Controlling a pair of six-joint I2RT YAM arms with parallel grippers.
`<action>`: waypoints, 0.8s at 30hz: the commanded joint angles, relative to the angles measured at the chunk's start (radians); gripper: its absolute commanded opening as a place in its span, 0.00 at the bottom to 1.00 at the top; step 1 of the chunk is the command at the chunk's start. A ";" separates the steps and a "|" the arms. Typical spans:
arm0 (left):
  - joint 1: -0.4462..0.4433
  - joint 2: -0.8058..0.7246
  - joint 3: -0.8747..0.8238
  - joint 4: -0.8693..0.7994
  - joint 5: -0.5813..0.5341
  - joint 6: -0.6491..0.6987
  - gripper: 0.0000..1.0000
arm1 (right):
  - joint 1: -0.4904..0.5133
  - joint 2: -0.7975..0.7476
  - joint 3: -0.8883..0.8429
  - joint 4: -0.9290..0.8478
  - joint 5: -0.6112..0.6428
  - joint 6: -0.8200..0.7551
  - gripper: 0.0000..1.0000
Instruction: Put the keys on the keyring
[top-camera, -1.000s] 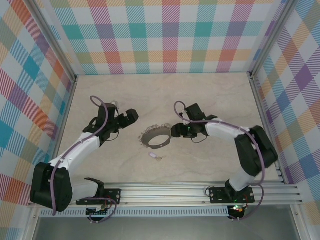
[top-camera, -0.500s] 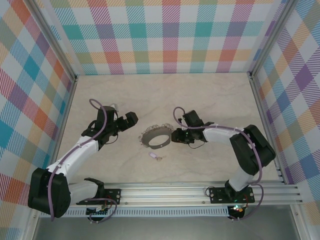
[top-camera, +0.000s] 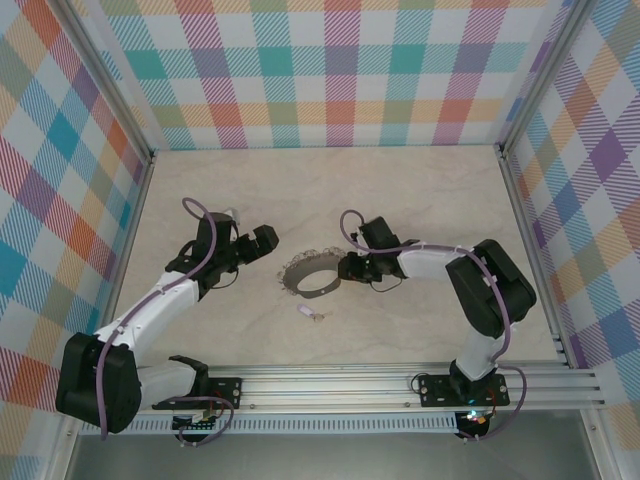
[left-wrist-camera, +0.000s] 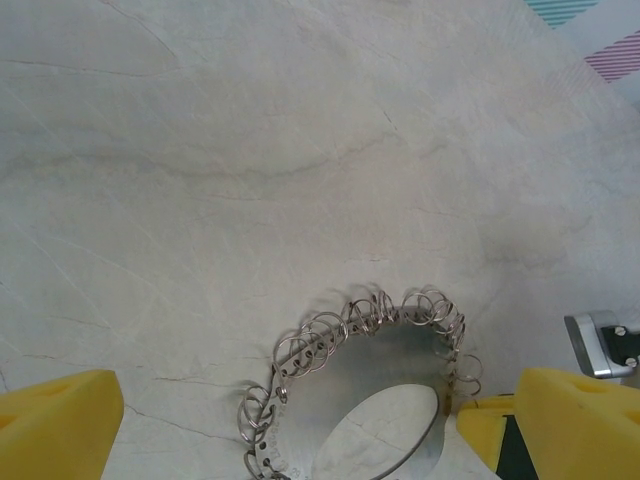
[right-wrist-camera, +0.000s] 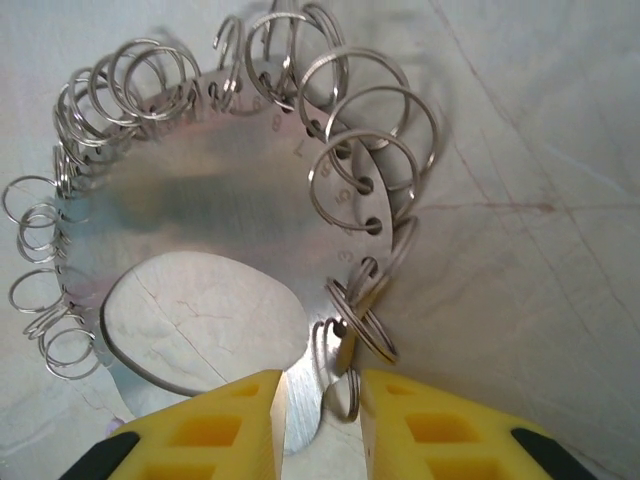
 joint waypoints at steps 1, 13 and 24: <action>-0.013 0.017 0.006 0.012 0.016 0.003 1.00 | 0.005 0.026 0.044 0.006 -0.008 0.003 0.26; -0.013 0.021 0.005 0.020 0.021 0.009 1.00 | 0.005 0.042 0.065 -0.044 0.046 -0.024 0.25; -0.013 0.021 0.011 0.025 0.023 0.008 1.00 | 0.005 0.034 0.066 -0.080 0.081 -0.055 0.26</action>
